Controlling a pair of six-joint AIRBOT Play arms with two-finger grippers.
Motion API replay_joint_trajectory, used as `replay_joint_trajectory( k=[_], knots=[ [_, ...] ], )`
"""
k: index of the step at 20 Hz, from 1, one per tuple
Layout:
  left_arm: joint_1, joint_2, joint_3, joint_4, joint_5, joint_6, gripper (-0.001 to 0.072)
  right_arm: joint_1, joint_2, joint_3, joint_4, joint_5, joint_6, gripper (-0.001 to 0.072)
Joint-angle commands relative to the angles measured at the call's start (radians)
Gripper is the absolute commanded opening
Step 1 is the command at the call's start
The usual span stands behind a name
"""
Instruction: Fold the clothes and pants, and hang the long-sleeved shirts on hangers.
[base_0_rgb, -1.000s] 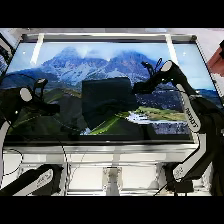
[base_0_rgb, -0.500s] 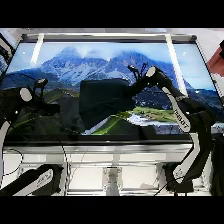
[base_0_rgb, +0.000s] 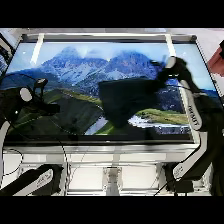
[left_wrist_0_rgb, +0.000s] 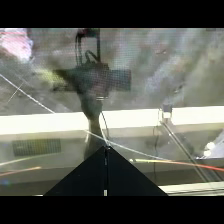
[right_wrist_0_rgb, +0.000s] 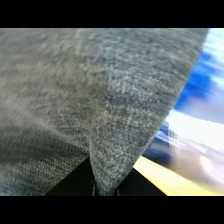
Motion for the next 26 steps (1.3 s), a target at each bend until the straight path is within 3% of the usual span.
replay_joint_trajectory(
  k=[1, 9, 10, 13, 14, 15, 20, 21, 23, 24, 26],
  knots=[
    [0.001, 0.001, 0.0, 0.0, 0.0, 0.0, 0.0029, -0.22, 0.033, 0.008, -0.246, 0.174, 0.084, 0.0022],
    [0.001, 0.001, 0.0, 0.0, 0.0, 0.0, 0.0029, -0.763, 0.179, -0.22, -0.295, 0.193, 0.097, 0.004],
    [0.001, 0.001, 0.0, 0.0, 0.0, 0.0, 0.003, -0.817, 0.204, -0.262, -0.286, 0.18, 0.092, 0.0087],
    [0.001, 0.001, 0.0, 0.0, 0.0, 0.0, 0.0029, -0.94, 0.32, -0.36, -0.23, 0.093, 0.051, 0.0474],
    [0.001, 0.001, 0.0, 0.0, 0.0, 0.0, 0.003, -0.964, 0.36, -0.369, -0.204, 0.067, 0.046, 0.0548],
    [0.001, 0.001, 0.0, 0.0, 0.0, 0.0, 0.003, -0.981, 0.4, -0.369, -0.153, 0.048, 0.045, 0.055],
    [0.001, 0.001, 0.0, 0.0, 0.0, 0.0, 0.003, -0.922, 0.547, -0.37, 0.321, -0.008, -0.031, 0.0525],
    [0.001, 0.001, 0.0, 0.0, 0.0, 0.0, 0.0029, -0.869, 0.571, -0.369, 0.367, -0.006, -0.047, 0.0408],
    [0.001, 0.001, 0.0, 0.0, 0.0, 0.0, 0.003, -0.729, 0.615, -0.37, 0.364, 0.01, -0.089, 0.0087],
    [0.001, 0.001, 0.0, 0.0, 0.0, 0.0, 0.003, -0.65, 0.632, -0.37, 0.352, 0.024, -0.098, 0.0026],
    [0.001, 0.001, 0.0, 0.0, 0.0, 0.0, 0.0029, -0.478, 0.651, -0.37, 0.33, 0.044, -0.097, 0.0023]
  ],
)
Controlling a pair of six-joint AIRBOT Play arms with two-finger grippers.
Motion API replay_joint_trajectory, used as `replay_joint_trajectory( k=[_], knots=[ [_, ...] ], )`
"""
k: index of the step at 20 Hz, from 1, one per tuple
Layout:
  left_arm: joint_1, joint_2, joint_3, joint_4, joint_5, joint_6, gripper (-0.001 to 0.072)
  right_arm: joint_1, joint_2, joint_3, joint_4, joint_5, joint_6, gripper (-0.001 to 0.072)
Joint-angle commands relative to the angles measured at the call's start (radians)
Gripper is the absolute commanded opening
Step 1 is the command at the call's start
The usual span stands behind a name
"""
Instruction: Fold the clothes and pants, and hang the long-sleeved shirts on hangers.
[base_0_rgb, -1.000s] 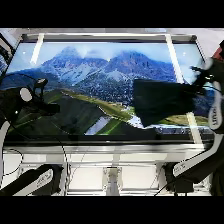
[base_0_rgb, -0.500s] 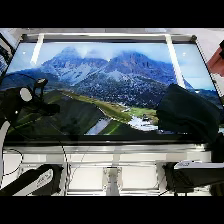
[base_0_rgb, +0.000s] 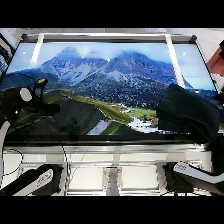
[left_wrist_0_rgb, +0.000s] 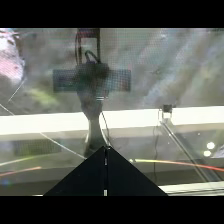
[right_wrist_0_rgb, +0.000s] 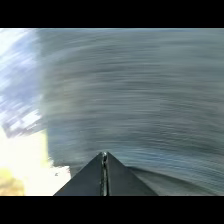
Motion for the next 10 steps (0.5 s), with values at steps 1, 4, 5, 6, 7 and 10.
replay_joint_trajectory(
  k=[1, 4, 5, 6, 7, 10],
  knots=[
    [0.001, 0.0, 0.0, 0.0, 0.0, 0.0, 0.003, 0.28, 0.046, -0.004, 0.031, 0.026, -0.029, 0.0023],
    [0.001, 0.0, 0.0, 0.0, 0.0, 0.0, 0.003, 0.542, 0.045, -0.034, -0.014, -0.01, 0.003, 0.0023],
    [0.001, 0.0, 0.0, 0.0, 0.0, 0.0, 0.003, 0.631, 0.045, -0.061, -0.04, -0.046, 0.031, 0.0023],
    [0.001, 0.0, 0.0, 0.0, 0.0, 0.0, 0.003, 0.711, 0.045, -0.095, -0.069, -0.093, 0.062, 0.0023],
    [0.001, 0.0, 0.0, 0.0, 0.0, 0.0, 0.003, 0.794, 0.044, -0.137, -0.102, -0.145, 0.098, 0.0023],
    [0.001, 0.0, 0.0, 0.0, 0.0, 0.0, 0.003, 0.991, 0.029, -0.269, -0.177, -0.259, 0.185, 0.0023]
  ],
)
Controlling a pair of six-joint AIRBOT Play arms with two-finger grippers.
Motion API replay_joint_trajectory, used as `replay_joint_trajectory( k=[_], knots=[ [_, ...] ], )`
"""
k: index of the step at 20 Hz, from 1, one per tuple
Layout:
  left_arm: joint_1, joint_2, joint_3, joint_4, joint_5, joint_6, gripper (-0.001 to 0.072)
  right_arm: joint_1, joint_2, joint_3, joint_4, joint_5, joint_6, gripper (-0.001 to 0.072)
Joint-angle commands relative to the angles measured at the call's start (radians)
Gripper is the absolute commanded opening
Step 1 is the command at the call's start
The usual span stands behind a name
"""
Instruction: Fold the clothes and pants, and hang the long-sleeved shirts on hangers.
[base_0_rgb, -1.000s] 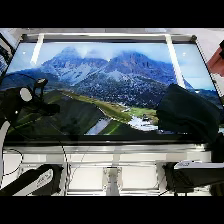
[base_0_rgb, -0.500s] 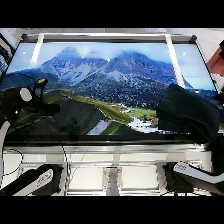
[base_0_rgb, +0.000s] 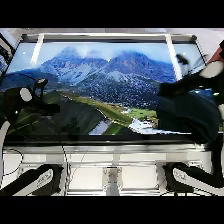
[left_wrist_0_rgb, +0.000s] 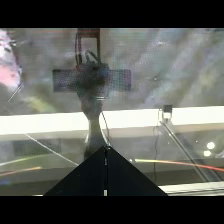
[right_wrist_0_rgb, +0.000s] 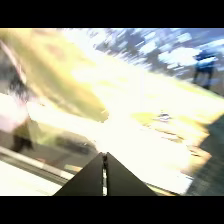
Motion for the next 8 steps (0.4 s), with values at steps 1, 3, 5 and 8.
replay_joint_trajectory(
  k=[1, 3, 5, 8],
  knots=[
    [0.001, 0.001, 0.0, 0.0, 0.0, 0.0, 0.0029, 0.238, -0.018, -0.133, -0.09, -0.127, 0.105, 0.0023],
    [0.001, 0.001, 0.0, 0.0, 0.0, 0.0, 0.0029, 0.293, -0.041, -0.177, -0.105, -0.126, 0.129, 0.0023],
    [0.001, 0.001, 0.0, 0.0, 0.0, 0.0, 0.0029, 0.313, -0.057, -0.201, -0.103, -0.126, 0.15, 0.0023],
    [0.001, 0.001, 0.0, 0.0, 0.0, 0.0, 0.003, 0.314, -0.064, -0.203, -0.103, -0.119, 0.174, 0.0023]
  ],
)
